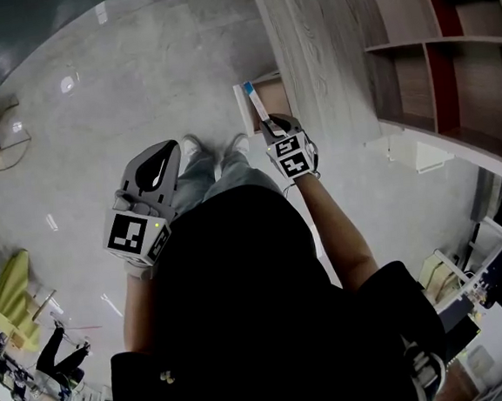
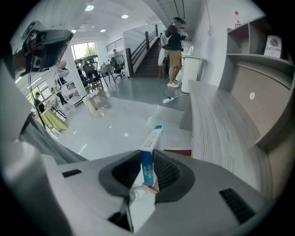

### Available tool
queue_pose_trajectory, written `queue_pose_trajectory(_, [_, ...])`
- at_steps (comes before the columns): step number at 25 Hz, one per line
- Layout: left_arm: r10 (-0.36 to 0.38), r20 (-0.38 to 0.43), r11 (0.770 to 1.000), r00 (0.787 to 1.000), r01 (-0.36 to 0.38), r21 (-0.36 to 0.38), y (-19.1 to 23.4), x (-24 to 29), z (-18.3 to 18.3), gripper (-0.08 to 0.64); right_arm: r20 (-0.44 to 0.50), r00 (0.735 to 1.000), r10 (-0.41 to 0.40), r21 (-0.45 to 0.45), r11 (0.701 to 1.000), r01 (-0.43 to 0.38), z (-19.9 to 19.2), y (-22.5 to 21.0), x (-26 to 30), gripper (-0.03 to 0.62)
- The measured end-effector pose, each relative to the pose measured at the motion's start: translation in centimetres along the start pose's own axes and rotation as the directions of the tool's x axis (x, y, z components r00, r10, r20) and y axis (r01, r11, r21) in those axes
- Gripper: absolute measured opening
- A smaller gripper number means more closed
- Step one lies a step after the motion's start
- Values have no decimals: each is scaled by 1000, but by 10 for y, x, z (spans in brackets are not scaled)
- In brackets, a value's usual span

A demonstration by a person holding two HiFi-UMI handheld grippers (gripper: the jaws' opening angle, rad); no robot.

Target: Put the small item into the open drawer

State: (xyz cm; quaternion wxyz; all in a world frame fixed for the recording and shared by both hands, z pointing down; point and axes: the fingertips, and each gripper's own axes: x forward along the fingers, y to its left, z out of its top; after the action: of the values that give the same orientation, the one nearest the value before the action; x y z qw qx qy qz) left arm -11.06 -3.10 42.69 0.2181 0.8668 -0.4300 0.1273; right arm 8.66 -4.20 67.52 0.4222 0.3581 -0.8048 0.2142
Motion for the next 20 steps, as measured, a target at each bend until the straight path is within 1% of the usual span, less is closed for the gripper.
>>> queue_pose_trajectory(8, [30, -16, 999, 999, -31, -23, 7, -4, -6, 3, -95, 995, 23, 33, 999, -20, -25, -2, 29, 95])
queue_pose_trajectory(14, [53, -24, 998, 998, -53, -35, 13, -9, -10, 3, -153, 988, 23, 15, 1000, -21, -35, -5, 46, 97])
queue_pose_trajectory(20, [70, -25, 996, 997, -71, -45, 16, -11, -12, 3, -197, 980, 30, 24, 999, -25, -41, -9, 58, 98])
